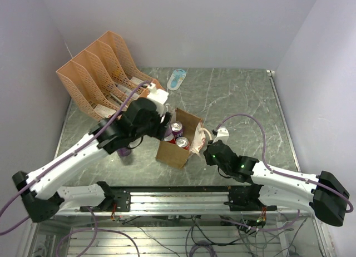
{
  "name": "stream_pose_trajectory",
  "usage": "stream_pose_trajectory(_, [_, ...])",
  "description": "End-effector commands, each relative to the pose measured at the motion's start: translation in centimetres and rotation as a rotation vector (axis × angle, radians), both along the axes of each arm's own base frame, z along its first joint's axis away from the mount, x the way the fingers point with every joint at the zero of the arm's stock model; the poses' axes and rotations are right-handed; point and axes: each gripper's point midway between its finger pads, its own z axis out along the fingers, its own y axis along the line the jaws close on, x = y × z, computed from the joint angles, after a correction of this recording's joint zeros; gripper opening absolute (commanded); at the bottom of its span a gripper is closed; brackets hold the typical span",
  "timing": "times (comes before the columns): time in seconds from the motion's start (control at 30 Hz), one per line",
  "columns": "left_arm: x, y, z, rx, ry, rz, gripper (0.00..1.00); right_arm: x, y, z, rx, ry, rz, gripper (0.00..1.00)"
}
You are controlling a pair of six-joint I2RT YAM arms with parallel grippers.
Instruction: Take the beverage out of the canvas bag
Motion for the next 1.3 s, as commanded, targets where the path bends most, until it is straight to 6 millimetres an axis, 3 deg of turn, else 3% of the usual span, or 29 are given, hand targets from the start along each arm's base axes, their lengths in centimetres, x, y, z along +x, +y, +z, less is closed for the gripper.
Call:
stream_pose_trajectory(0.0, [-1.0, 4.1, 0.5, -0.039, -0.030, 0.143, 0.07, 0.0, -0.8, -0.4, -0.057, 0.003, -0.008, 0.04])
stream_pose_trajectory(0.2, [-1.6, 10.1, -1.3, -0.060, -0.070, 0.411, 0.07, 0.0, -0.8, -0.4, -0.059, 0.004, -0.007, 0.04])
stream_pose_trajectory(0.3, [-1.5, 11.5, -2.2, -0.113, -0.105, 0.501, 0.07, 0.0, -0.8, -0.4, -0.061, 0.005, -0.007, 0.04])
stream_pose_trajectory(0.57, [0.1, 10.8, -7.0, -0.066, -0.087, 0.587, 0.07, 0.0, -0.8, -0.3, -0.057, 0.002, -0.009, 0.04])
stream_pose_trajectory(0.83, [2.2, 10.1, -10.5, -0.030, -0.090, 0.719, 0.07, 0.0, -0.8, -0.4, -0.060, 0.004, -0.008, 0.04])
stream_pose_trajectory(1.27, [5.2, 9.3, -13.1, 0.017, -0.138, 0.776, 0.07, 0.0, -0.8, -0.4, -0.062, 0.005, -0.007, 0.04])
